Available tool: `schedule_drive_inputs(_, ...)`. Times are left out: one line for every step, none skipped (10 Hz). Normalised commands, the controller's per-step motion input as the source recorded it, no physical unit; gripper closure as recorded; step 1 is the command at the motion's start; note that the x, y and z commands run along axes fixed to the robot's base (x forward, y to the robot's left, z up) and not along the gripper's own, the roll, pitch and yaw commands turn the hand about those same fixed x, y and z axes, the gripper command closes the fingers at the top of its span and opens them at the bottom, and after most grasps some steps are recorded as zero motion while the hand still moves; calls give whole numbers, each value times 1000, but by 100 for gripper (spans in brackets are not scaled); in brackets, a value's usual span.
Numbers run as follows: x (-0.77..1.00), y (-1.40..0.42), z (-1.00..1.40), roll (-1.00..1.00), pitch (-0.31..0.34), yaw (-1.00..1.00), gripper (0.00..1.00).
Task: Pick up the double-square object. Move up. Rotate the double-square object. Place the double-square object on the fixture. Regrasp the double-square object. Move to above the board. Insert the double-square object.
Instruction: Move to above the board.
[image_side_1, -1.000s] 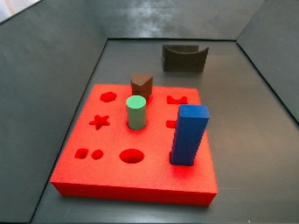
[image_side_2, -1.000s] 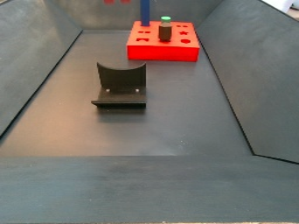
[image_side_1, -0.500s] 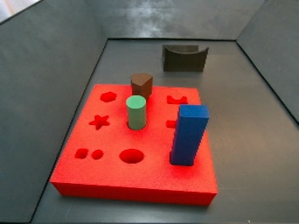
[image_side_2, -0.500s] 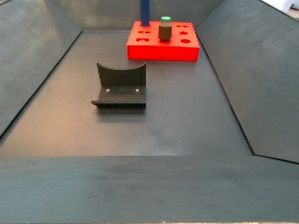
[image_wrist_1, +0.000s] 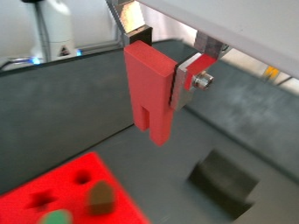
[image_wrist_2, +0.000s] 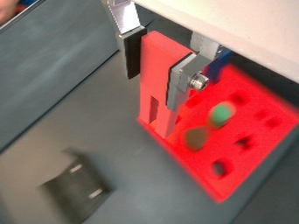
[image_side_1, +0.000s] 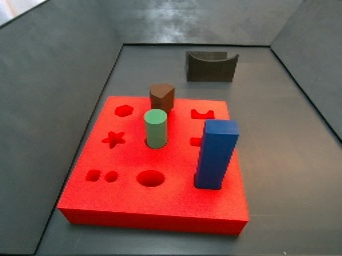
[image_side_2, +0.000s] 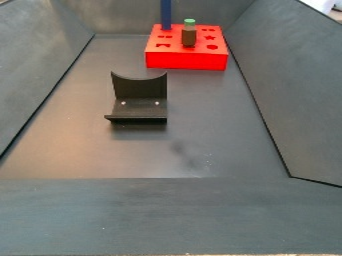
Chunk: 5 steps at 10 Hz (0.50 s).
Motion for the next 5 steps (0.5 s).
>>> schedule_drive_inputs(-272, -411, 37, -943, -45, -160, 100)
schedule_drive_inputs(-146, -176, 24, -662, -14, -98, 100)
schedule_drive_inputs(-96, -101, 12, -465, -12, -56, 100)
schedule_drive_inputs(-77, -78, 5, -353, -13, -42, 100)
schedule_drive_inputs(-51, -29, 8, -209, -18, -24, 100)
